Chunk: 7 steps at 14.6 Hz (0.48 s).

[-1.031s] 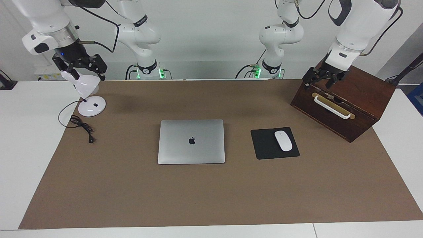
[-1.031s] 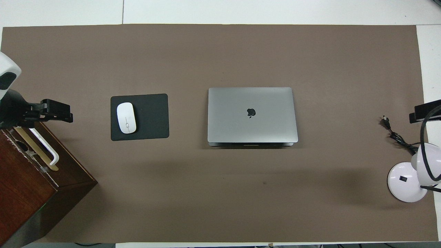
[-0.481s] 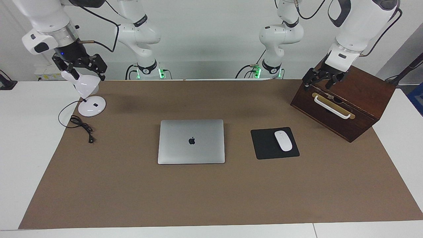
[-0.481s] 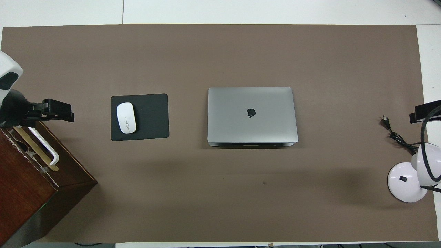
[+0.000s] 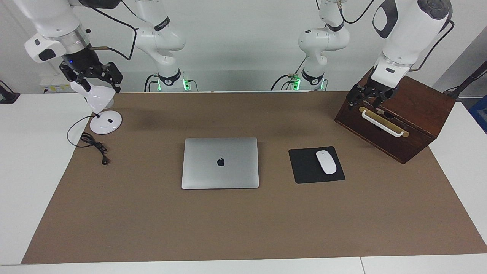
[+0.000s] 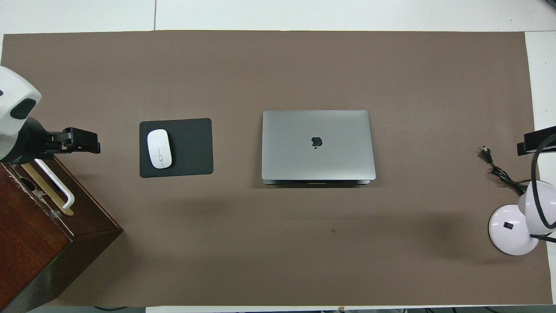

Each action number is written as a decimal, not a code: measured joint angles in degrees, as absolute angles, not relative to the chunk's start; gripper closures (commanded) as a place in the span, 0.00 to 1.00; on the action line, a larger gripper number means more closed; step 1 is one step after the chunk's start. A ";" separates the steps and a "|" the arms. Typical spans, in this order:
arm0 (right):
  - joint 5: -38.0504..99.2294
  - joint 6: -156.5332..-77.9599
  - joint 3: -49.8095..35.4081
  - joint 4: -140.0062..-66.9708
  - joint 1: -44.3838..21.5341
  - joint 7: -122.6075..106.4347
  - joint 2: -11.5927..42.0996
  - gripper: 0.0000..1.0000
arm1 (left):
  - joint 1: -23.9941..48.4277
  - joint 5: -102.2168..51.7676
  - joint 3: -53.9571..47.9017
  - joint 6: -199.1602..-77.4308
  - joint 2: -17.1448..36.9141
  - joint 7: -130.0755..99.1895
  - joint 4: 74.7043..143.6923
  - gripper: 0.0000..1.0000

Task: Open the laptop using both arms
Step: 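Move the left gripper toward the laptop while the right gripper reaches its front edge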

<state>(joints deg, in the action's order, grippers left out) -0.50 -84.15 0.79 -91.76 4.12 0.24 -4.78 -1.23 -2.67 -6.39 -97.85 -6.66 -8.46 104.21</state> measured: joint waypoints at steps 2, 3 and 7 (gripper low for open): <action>-0.50 -84.15 0.78 -91.77 4.12 0.24 -4.78 0.00 | -1.23 -2.67 -6.39 -99.67 -7.62 -8.54 106.11 0.00; -0.50 -84.15 0.78 -91.82 4.12 0.24 -4.78 0.00 | -1.23 -2.67 -6.39 -101.01 -8.19 -8.81 107.55 0.00; -0.50 -87.26 0.79 -93.70 4.12 0.24 -5.25 0.00 | -1.04 -2.86 -6.64 -105.71 -9.60 -14.61 111.68 0.00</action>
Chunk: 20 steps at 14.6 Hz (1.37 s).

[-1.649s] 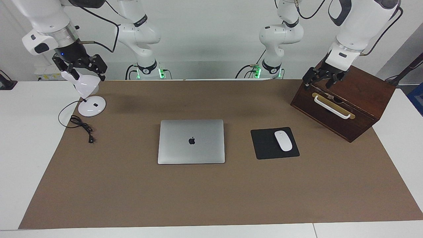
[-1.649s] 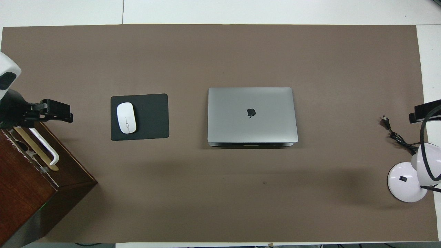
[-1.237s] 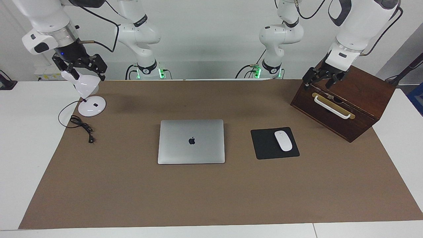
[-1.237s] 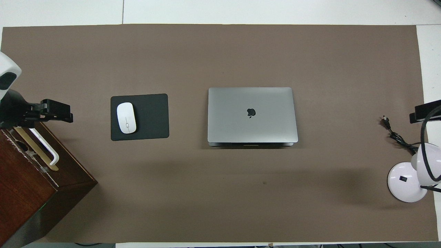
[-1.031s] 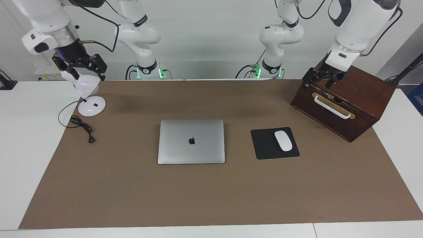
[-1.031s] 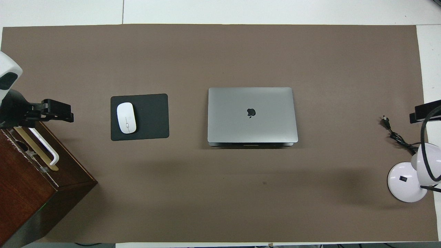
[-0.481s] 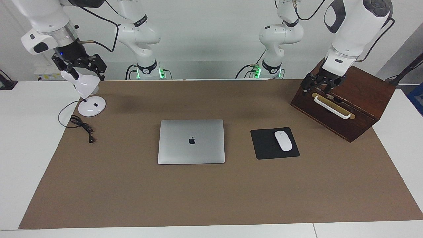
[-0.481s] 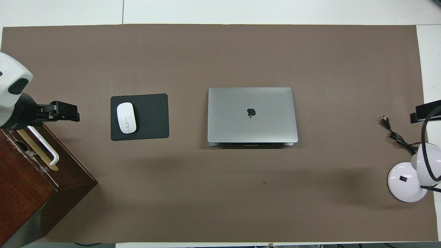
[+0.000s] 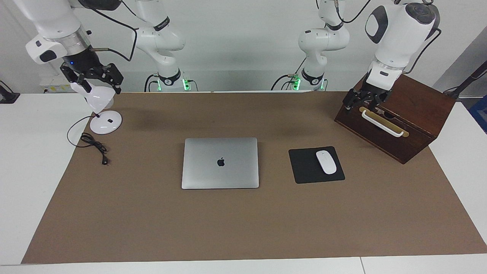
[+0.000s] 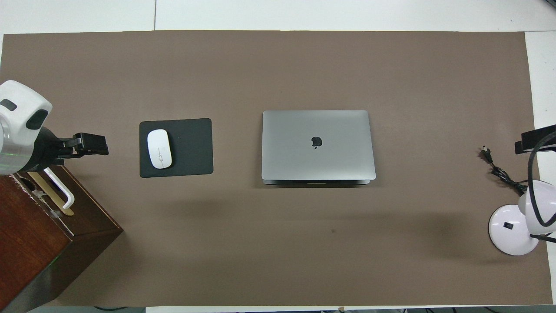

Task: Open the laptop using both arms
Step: 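Move the left gripper toward the laptop while the right gripper reaches its front edge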

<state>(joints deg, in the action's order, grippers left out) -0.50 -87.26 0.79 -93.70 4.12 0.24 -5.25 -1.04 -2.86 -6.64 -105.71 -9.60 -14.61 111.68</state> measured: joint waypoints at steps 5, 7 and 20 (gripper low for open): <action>0.52 -99.87 0.71 -98.51 3.70 0.26 -5.49 0.00 | 0.96 -3.00 -7.05 -107.27 -9.93 -27.25 112.93 0.00; 3.82 -106.25 0.64 -101.16 3.20 0.58 -5.17 0.00 | 1.23 -3.00 -7.06 -107.26 -10.00 -29.24 113.29 0.00; 17.49 -130.44 0.47 -110.02 -8.50 27.41 -0.21 0.00 | 1.83 -19.02 -6.84 -105.98 -11.61 -61.75 115.84 1.00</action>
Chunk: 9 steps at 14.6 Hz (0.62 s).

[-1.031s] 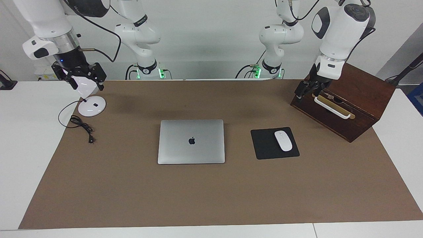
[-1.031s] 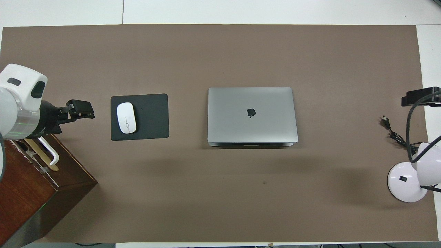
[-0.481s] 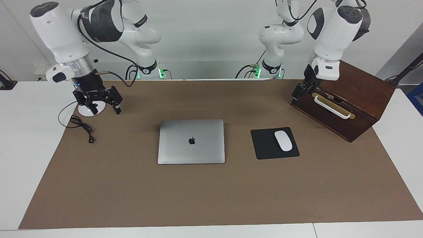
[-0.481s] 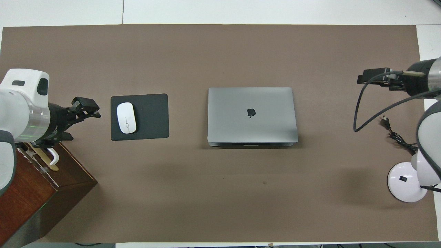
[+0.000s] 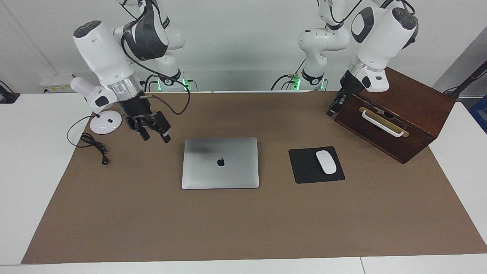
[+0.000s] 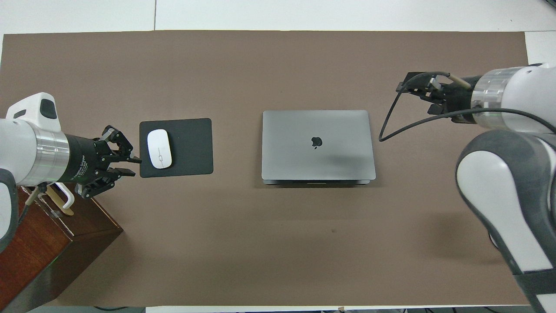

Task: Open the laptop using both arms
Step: 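Move the left gripper toward the laptop while the right gripper reaches its front edge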

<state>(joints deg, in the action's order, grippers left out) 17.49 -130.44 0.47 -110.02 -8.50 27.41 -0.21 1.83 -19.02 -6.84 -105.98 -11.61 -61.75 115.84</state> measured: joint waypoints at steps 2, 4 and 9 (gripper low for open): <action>18.72 -137.15 0.55 -113.35 -12.80 33.35 -0.09 0.00 | 1.09 -23.60 -6.50 -107.56 -13.28 -62.27 119.41 1.00; 20.23 -143.19 0.65 -116.25 -17.30 39.96 0.14 0.00 | 0.96 -27.11 -6.43 -108.95 -14.91 -64.82 122.81 1.00; 20.69 -150.19 0.78 -121.52 -22.07 56.38 -0.10 0.00 | 1.04 -37.28 -6.58 -114.76 -15.68 -74.21 129.57 1.00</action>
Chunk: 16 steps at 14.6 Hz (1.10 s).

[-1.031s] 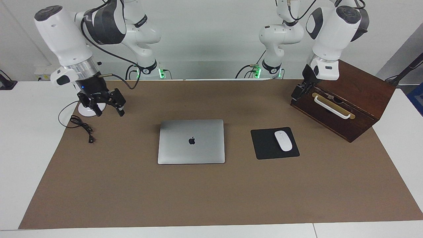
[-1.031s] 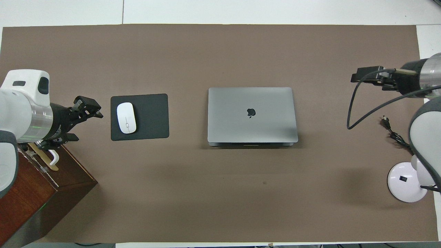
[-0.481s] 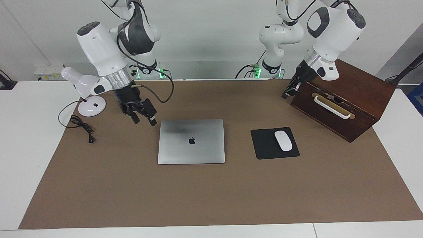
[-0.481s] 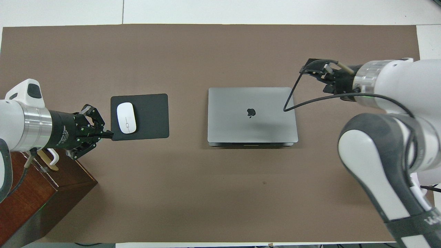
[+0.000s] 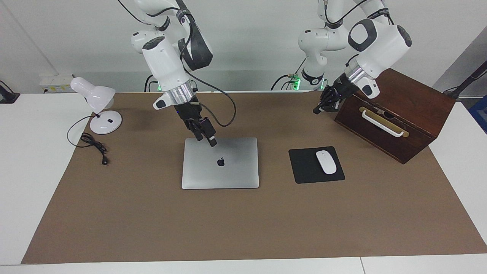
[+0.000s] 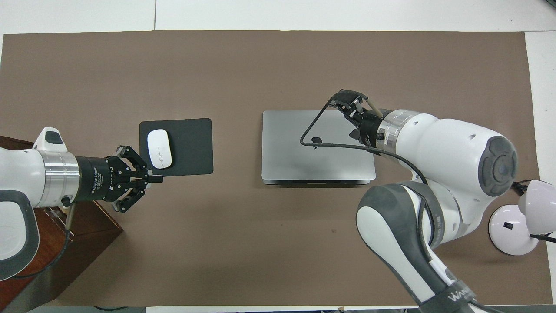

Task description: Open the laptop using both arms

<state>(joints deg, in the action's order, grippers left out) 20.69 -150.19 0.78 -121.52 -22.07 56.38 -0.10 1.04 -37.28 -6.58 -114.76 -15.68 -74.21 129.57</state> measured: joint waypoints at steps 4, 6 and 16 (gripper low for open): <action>23.11 -158.08 0.85 -129.08 -25.99 61.80 -2.05 0.00 | 3.93 -43.09 -7.20 -123.73 -15.49 -84.52 133.76 1.00; 26.33 -160.97 0.83 -131.95 -29.65 65.09 -2.83 0.00 | 6.62 -44.21 -7.31 -128.87 -14.92 -90.23 134.99 1.00; 27.73 -155.62 1.30 -140.39 -32.59 72.84 -5.89 0.00 | 17.35 -65.86 -7.52 -146.72 -9.35 -95.95 141.32 1.00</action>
<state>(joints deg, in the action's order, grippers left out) 27.73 -155.62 1.30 -140.39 -32.59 72.84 -5.89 17.35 -65.86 -7.52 -146.72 -9.35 -95.95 141.32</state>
